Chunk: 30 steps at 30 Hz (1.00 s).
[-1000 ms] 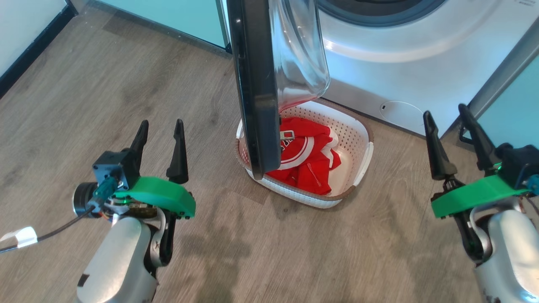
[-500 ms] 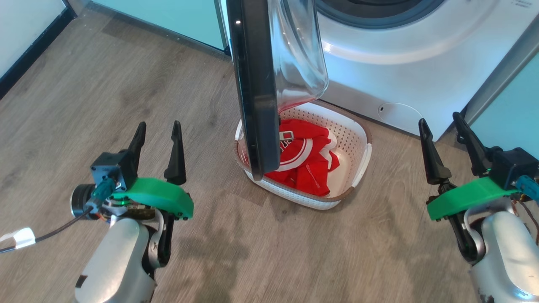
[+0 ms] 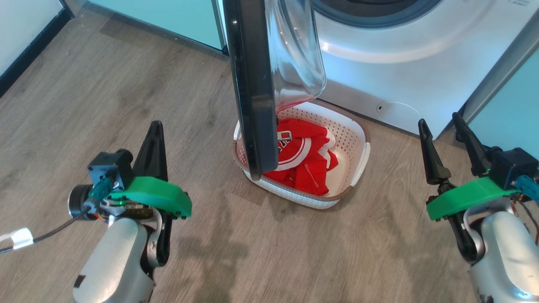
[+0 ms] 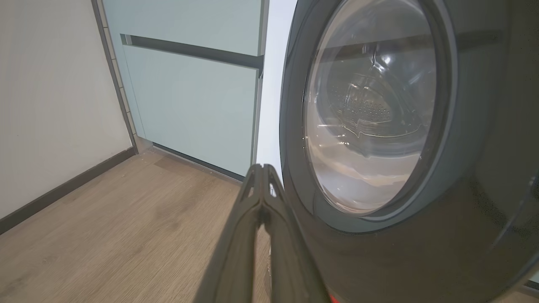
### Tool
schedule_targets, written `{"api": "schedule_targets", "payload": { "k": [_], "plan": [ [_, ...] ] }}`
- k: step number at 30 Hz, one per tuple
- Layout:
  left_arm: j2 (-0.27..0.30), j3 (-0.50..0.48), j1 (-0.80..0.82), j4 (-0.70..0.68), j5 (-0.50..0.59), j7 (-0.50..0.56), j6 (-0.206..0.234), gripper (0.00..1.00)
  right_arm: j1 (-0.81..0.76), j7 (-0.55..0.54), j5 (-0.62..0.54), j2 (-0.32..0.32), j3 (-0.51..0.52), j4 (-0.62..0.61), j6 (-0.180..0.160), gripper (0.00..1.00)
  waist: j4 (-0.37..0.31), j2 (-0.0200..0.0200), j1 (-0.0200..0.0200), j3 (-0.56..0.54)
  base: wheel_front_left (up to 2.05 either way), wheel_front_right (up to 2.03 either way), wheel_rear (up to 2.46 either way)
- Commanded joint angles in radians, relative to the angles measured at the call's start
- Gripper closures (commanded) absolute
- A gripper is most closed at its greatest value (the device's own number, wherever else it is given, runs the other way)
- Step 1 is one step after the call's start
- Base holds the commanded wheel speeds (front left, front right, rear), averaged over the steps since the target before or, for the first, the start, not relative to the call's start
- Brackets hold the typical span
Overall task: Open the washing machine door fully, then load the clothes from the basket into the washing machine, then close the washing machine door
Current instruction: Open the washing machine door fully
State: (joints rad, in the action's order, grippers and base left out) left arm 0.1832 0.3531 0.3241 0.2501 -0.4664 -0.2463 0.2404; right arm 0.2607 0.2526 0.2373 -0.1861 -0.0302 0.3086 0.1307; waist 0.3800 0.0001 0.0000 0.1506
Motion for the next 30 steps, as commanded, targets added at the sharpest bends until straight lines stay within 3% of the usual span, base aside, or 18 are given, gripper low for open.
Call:
{"api": "schedule_targets", "payload": {
  "k": [1, 11, 23, 30],
  "plan": [
    [0.026, -0.038, 0.025, -0.031, -0.003, -0.002, 0.001, 1.00, 0.044, 0.009, -0.006, 0.006, -0.017, -0.030, 0.000, 0.00, 0.000, -0.0001, 0.0000, 0.001, 0.00, 0.00, 0.00],
    [0.030, -0.054, 0.075, -0.073, 0.013, -0.009, 0.010, 1.00, 0.053, 0.009, 0.001, 0.007, -0.024, -0.026, 0.000, 0.00, 0.003, -0.0001, 0.0000, 0.002, 0.00, 0.00, 0.00],
    [0.018, -0.079, 0.239, -0.344, 0.157, -0.015, 0.027, 1.00, 0.052, 0.009, 0.002, 0.016, -0.036, -0.024, 0.000, 0.00, -0.008, -0.0001, 0.0000, -0.004, 0.00, 0.00, 0.00],
    [-0.062, 0.055, 0.310, -0.469, 0.234, -0.015, -0.021, 1.00, 0.053, 0.009, 0.003, 0.021, -0.045, -0.016, 0.000, 0.00, -0.022, -0.0001, 0.0000, -0.005, 0.00, 0.00, 0.00]
  ]
}}
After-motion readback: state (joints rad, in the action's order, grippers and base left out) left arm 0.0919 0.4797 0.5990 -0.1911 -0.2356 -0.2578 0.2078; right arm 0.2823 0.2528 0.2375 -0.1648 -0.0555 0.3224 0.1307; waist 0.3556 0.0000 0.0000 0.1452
